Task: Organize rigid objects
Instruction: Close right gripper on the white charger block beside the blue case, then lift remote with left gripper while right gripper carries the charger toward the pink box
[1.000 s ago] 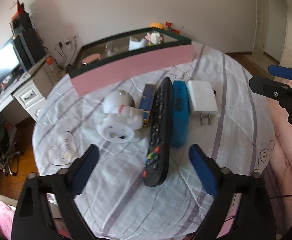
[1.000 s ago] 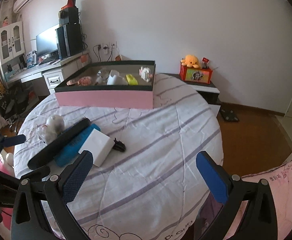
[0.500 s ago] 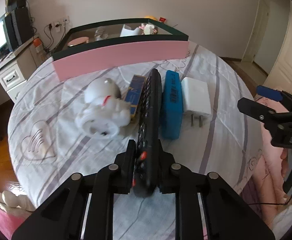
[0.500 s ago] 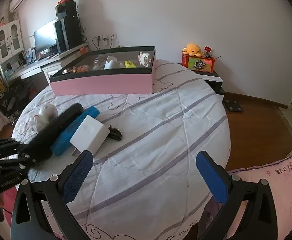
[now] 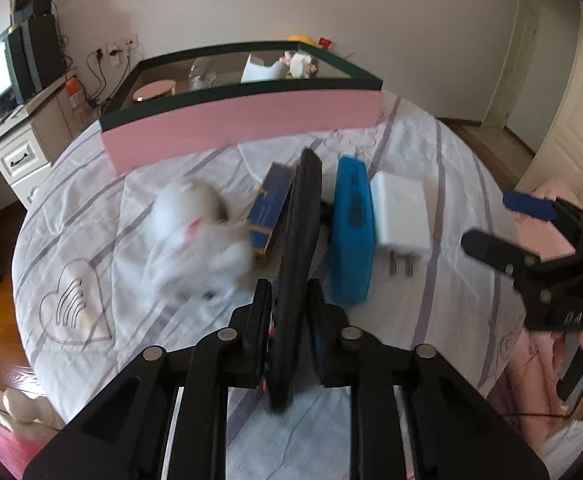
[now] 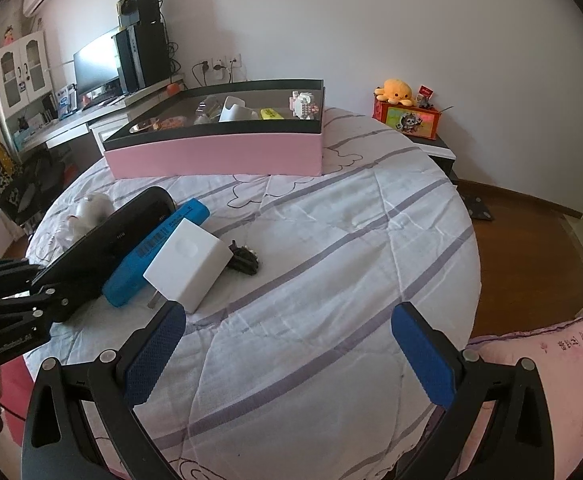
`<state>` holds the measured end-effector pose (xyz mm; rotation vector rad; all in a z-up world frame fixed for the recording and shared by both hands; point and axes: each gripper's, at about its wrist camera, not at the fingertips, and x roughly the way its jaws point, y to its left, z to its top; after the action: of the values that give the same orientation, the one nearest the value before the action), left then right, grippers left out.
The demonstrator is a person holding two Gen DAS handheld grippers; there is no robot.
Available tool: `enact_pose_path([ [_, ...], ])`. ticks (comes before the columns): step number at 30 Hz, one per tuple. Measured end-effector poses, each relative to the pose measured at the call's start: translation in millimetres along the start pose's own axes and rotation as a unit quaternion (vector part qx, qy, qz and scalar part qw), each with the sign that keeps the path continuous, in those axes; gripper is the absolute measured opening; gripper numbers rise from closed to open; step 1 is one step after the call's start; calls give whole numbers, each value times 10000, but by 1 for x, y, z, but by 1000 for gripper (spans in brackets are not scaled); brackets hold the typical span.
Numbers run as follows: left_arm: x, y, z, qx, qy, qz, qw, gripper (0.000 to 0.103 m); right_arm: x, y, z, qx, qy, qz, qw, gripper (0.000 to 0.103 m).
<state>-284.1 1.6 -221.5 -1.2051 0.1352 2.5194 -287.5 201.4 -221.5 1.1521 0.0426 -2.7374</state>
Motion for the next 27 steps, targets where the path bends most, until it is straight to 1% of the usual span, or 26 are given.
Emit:
enact_pose_path([
  [4, -8, -3, -2, 83, -143, -136, 9998, 13, 5, 3, 1, -53, 38, 11, 10000, 103],
  [7, -17, -1, -5, 134, -167, -91, 9997, 13, 8, 7, 2, -69, 51, 81, 9999, 103],
  [11, -30, 6, -9, 135, -197, -123, 9996, 13, 16, 17, 6, -131, 123, 218, 9996, 103],
  [14, -39, 9, -12, 182, -252, -68, 9995, 13, 24, 29, 9, -357, 181, 281, 9988, 102],
  [16, -44, 11, -14, 208, -262, -86, 9994, 13, 29, 36, 11, -507, 222, 314, 9980, 99],
  [18, -47, 15, -14, 198, -267, 3, 9994, 13, 34, 42, 14, -663, 276, 323, 9969, 97],
  [21, -50, 21, -15, 141, -310, -29, 9994, 13, 40, 47, 17, -894, 297, 319, 9950, 96],
  [22, -50, 23, -15, 140, -314, -25, 9994, 13, 42, 48, 18, -937, 302, 366, 9945, 94],
  [23, -50, 23, -15, 131, -324, -29, 9994, 13, 44, 47, 20, -938, 316, 451, 9941, 84],
  [24, -50, 25, -14, 101, -324, -36, 9994, 13, 45, 47, 21, -929, 338, 525, 9937, 68],
  [25, -50, 26, -13, 81, -323, -26, 9994, 13, 45, 47, 22, -933, 357, 513, 9937, 66],
  [27, -49, 28, -12, 77, -328, -43, 9994, 13, 45, 45, 22, -934, 400, 556, 9933, 66],
])
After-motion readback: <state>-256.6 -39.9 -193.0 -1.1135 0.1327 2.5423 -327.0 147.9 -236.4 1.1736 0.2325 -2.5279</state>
